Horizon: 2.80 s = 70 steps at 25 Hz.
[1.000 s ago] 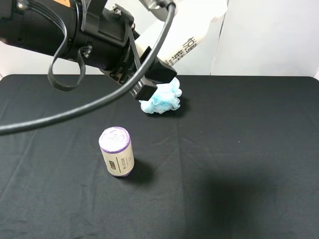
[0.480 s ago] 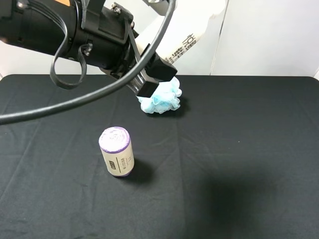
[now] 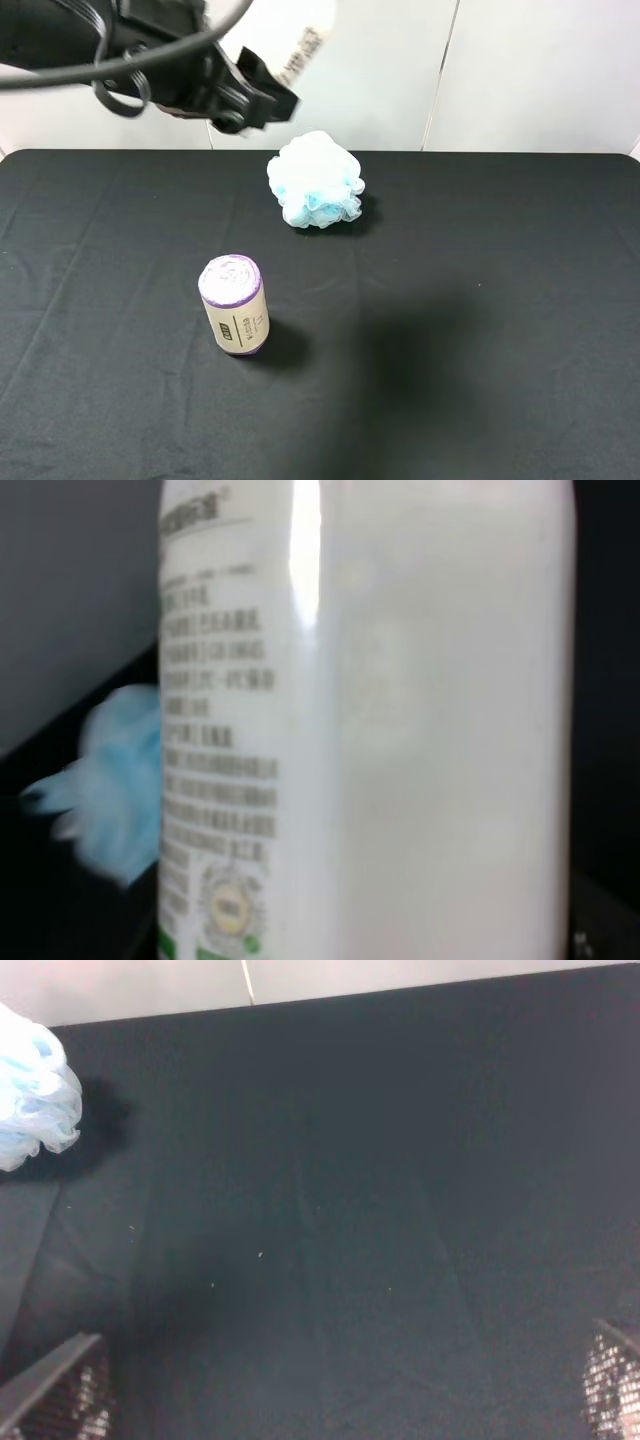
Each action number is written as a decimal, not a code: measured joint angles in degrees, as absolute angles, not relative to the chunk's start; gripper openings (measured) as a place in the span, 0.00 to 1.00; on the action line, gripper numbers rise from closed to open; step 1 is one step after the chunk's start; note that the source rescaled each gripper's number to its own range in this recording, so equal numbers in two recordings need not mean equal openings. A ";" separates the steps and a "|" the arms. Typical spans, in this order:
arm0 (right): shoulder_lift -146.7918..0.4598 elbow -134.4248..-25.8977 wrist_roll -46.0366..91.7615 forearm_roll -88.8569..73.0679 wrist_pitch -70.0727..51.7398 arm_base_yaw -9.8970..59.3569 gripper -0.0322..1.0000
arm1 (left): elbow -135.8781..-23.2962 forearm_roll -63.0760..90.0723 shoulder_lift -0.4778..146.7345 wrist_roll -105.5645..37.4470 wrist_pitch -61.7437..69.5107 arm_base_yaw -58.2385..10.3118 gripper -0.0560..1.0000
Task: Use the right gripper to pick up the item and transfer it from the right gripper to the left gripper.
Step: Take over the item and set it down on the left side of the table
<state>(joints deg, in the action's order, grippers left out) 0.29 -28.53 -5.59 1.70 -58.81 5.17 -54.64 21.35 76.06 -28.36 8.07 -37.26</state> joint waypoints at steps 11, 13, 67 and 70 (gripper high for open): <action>0.29 -28.53 -5.59 1.48 -58.81 5.17 0.99 | -54.64 21.35 76.06 -27.32 12.97 -23.54 0.08; 0.29 -28.53 -5.59 1.35 -58.81 5.17 0.99 | -54.64 21.35 76.06 -26.31 14.70 -20.29 0.08; 0.29 -28.53 -5.59 0.89 -58.81 5.17 1.00 | -31.87 21.72 91.92 -22.20 9.34 -0.04 0.08; 0.29 -28.53 -5.59 0.89 -58.81 5.17 1.00 | -31.87 21.73 91.92 -22.15 8.68 -0.04 0.08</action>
<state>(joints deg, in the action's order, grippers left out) 0.29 -28.53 -5.59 0.89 -58.81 5.17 -31.87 21.73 91.92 -22.15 8.68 -0.04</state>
